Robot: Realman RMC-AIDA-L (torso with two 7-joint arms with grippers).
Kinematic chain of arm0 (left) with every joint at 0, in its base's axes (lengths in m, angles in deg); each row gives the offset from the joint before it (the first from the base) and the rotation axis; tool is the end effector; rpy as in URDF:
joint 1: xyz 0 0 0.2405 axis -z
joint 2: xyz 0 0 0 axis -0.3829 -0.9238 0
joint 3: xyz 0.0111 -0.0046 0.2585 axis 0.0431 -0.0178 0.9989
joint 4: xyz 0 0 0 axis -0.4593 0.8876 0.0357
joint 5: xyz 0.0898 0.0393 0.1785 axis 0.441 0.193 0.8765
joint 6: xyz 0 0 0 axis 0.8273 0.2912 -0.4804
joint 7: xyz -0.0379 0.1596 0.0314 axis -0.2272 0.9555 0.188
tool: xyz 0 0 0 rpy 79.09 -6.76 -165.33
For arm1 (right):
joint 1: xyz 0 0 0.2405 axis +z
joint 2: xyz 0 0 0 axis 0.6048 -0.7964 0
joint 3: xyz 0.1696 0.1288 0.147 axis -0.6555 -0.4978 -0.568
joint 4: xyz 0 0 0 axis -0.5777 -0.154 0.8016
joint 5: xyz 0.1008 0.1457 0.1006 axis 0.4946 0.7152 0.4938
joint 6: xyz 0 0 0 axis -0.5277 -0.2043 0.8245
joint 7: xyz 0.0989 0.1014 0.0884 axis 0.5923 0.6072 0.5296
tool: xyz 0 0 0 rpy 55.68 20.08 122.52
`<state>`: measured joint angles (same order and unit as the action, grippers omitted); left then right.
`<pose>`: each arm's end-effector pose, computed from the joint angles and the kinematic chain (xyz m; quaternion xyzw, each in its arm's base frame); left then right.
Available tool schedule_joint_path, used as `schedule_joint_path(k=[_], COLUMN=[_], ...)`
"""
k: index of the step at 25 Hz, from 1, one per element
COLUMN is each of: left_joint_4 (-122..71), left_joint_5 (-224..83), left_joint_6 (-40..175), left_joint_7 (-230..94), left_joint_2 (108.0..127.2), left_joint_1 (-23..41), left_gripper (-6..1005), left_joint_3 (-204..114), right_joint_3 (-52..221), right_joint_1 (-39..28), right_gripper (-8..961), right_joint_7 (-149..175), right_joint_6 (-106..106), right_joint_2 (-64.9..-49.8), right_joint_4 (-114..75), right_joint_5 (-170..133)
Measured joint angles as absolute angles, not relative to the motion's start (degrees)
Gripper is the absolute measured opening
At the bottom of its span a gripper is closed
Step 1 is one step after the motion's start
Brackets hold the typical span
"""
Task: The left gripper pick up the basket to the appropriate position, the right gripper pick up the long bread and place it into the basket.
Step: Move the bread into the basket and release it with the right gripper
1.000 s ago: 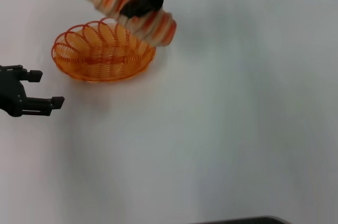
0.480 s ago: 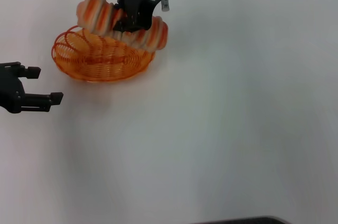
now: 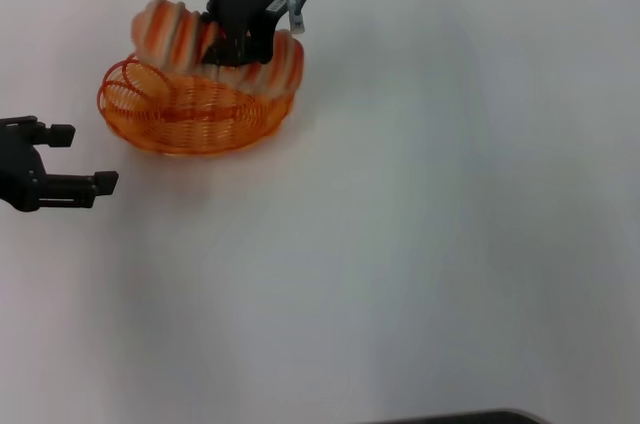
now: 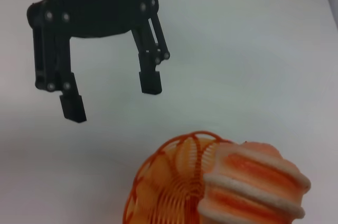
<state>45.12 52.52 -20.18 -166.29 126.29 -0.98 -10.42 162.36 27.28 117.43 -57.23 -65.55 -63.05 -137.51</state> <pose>-0.2818 0.3066 0.0326 -0.9428 -0.2716 -0.0501 0.1866 0.0474 0.4150 -0.1135 -0.9822 -0.1139 -0.1088 0.1022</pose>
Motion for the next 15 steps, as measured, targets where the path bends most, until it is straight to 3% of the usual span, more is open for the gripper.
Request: schedule_joint_path(k=[2, 15], left_joint_4=[45.1, 44.2], left_joint_5=[52.5, 52.4], left_joint_6=[-20.4, -20.6], left_joint_7=[-166.2, -165.8], left_joint_2=[126.28, 126.07], left_joint_1=[-1.0, -1.3], left_gripper=[870, 870], left_joint_3=[-10.8, -11.5], right_joint_3=[162.5, 163.7], right_joint_1=[27.1, 26.5], right_gripper=[241, 668], right_joint_7=[117.2, 117.1], right_joint_6=[-56.8, -53.7], right_joint_2=[-65.54, -65.46], right_joint_4=[-63.0, -62.8], right_joint_5=[-136.6, -134.8])
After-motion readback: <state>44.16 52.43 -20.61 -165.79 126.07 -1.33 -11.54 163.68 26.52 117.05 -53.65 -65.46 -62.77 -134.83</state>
